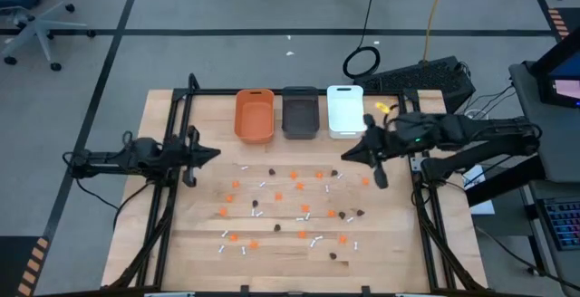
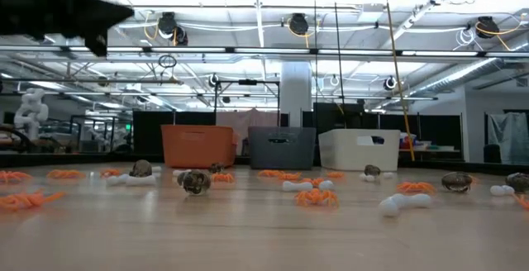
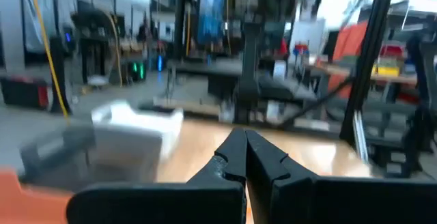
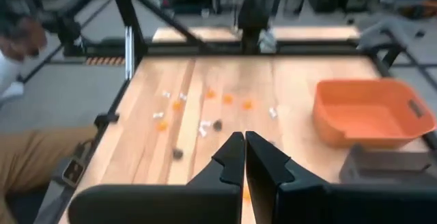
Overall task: Sort Halloween decoration
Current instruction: Put the white bone toy into the white bin
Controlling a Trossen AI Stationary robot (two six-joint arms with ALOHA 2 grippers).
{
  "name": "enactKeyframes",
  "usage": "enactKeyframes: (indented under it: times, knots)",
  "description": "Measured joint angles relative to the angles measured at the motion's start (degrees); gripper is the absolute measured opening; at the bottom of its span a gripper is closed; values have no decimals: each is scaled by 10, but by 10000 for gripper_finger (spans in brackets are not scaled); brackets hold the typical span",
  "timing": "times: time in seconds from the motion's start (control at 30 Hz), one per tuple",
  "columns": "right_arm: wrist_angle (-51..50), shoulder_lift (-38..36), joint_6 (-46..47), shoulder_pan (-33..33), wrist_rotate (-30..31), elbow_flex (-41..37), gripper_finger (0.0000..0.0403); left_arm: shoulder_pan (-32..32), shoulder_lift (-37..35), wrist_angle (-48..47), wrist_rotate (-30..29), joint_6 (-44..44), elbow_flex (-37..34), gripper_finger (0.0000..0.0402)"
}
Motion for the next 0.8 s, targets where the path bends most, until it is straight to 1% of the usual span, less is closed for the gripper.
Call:
enactKeyframes:
  times: [0.13, 0.33, 0.43, 0.5, 0.6, 0.67, 0.8]
  knots:
    - [-11, 38, 18, 8, 0, 0, 0, 0, 13, -16, -2, 37, 75, 0]
    - [-30, 97, 44, 19, 0, 0, 0, 0, 62, -158, -2, 50, 229, 0]
    - [-37, 130, 67, 27, 0, 0, 0, 0, 88, -203, 5, 53, 284, 0]
    - [-43, 154, 85, 35, 1, 0, 0, 0, 103, -217, 19, 53, 302, 0]
    - [-64, 186, 110, 50, 6, 0, 0, 0, 121, -226, 35, 44, 307, 0]
    - [-80, 206, 135, 63, 34, 0, 0, 0, 132, -231, 35, 29, 302, 0]
    - [-142, 241, 190, 89, 113, 0, 0, 0, 155, -231, 35, 13, 283, 0]
